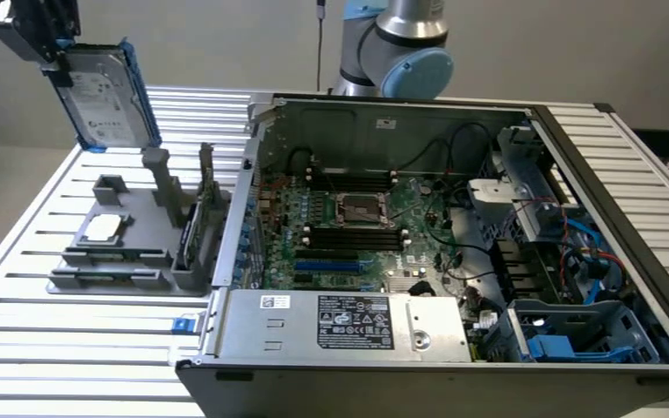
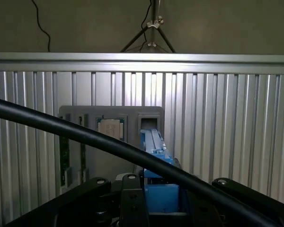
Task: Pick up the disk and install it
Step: 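Pick up the disk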
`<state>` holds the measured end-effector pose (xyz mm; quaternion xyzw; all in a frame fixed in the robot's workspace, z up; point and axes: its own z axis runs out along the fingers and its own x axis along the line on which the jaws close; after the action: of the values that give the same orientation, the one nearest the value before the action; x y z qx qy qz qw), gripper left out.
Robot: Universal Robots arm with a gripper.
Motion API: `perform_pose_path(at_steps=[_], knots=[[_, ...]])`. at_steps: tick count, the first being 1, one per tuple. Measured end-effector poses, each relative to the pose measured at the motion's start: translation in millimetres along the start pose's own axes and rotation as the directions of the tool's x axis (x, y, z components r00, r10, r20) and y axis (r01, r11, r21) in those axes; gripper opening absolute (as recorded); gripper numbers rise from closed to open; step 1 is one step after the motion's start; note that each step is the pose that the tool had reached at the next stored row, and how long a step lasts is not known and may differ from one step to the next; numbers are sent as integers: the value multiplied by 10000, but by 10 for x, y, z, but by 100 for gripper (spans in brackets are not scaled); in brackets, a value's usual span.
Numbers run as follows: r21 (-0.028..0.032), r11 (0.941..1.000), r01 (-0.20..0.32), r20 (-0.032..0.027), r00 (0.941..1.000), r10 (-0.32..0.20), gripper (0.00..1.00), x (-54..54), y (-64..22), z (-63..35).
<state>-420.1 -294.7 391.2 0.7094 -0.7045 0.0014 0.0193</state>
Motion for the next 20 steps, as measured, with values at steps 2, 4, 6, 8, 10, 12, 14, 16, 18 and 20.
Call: perform_pose_path(at_steps=[2,4,6,8,10,12,14,16,18,20], knots=[[-1,10000,0,0,10000,0,33,3,-22,-90],[0,10000,1,0,10000,-1,33,7,-51,-179],[-1,10000,0,0,10000,0,33,13,-100,-273],[-1,10000,1,0,10000,-1,33,20,-174,-365],[-1,10000,0,0,10000,0,33,32,-262,-458],[0,10000,0,0,10000,0,33,49,-349,-548],[0,10000,1,0,10000,-1,33,73,-438,-636],[0,10000,0,1,10000,0,33,98,-529,-725],[-1,10000,1,0,10000,-1,33,125,-617,-806],[-1,10000,1,0,10000,-1,33,152,-705,-877]])
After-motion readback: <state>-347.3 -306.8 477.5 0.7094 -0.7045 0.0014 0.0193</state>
